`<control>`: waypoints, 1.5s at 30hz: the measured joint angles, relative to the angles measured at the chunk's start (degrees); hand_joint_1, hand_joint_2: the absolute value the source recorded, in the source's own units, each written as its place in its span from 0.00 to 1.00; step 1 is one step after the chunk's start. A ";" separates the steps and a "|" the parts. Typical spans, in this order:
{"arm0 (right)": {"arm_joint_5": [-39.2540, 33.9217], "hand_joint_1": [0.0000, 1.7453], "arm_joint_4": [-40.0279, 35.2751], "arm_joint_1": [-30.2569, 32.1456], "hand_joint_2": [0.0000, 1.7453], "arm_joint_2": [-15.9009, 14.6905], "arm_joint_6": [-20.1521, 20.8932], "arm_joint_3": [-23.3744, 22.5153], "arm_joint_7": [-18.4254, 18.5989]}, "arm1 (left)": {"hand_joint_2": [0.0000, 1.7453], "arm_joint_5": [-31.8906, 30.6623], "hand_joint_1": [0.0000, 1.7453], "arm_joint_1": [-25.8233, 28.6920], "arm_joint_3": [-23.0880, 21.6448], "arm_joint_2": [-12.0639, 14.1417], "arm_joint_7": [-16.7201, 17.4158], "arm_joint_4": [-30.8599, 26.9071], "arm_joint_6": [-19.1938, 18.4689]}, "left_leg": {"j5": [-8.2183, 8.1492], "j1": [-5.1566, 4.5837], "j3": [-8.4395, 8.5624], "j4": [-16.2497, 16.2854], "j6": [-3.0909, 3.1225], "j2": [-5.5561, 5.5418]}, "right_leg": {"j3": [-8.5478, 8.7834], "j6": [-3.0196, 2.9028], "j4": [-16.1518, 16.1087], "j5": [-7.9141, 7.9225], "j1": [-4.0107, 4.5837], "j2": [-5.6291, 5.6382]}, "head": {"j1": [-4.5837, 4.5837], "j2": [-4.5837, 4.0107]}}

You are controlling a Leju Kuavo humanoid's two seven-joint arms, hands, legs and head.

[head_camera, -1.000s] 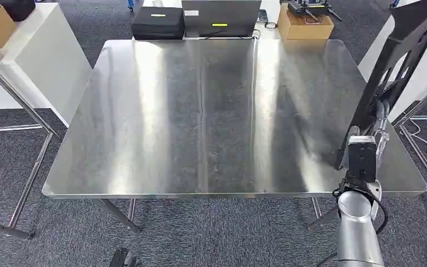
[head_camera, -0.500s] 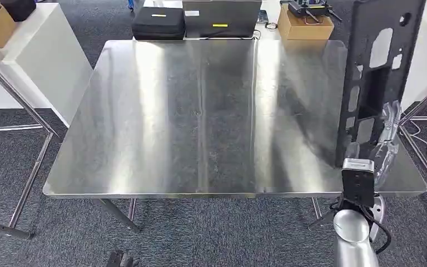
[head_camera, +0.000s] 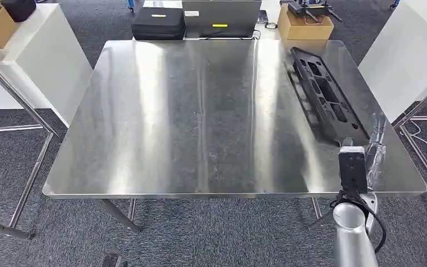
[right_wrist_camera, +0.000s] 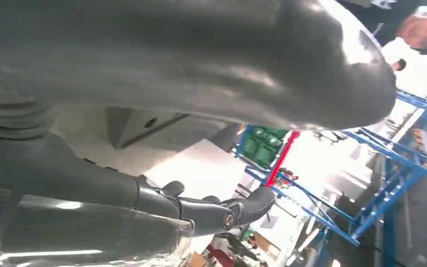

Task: Take the parts from the cabinet and place them on the table.

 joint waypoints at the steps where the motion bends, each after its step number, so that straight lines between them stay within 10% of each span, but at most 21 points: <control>1: 0.42 0.00 1.40 -0.68 0.00 0.04 0.00 -0.15 0.00 | 0.00 0.24 0.00 -0.01 0.24 0.05 -0.09 0.00 0.04 | 0.00 0.00 0.01 0.00 0.00 0.02 | 0.00 0.00 0.00 0.00 0.00 0.01 | 0.00 0.00; 13: -0.72 0.00 6.36 -3.76 0.00 0.24 -0.98 -0.57 -3.61 | 0.00 0.90 0.00 0.07 1.86 0.46 -0.26 0.00 0.17 | 0.01 0.01 0.03 0.00 -0.01 -0.01 | 0.00 -0.01 0.01 0.00 0.01 -0.01 | 0.02 0.00; 35: 4.20 0.00 -28.25 13.96 0.00 2.21 -8.26 11.54 -9.72 | 0.00 2.32 0.00 1.66 5.16 0.09 -2.14 0.02 0.63 | -0.12 0.01 0.08 -0.02 -0.10 0.02 | 0.04 -0.22 0.00 -0.16 0.00 0.02 | 0.00 0.00; 45: -13.43 0.00 -31.66 16.76 0.00 2.47 -2.19 12.29 -11.19 | 0.00 2.32 0.00 1.70 6.16 -0.20 -2.32 0.02 0.15 | -0.13 0.00 0.11 -0.02 -0.09 0.00 | 0.06 -0.24 -0.01 -0.16 0.00 0.01 | 0.00 0.00</control>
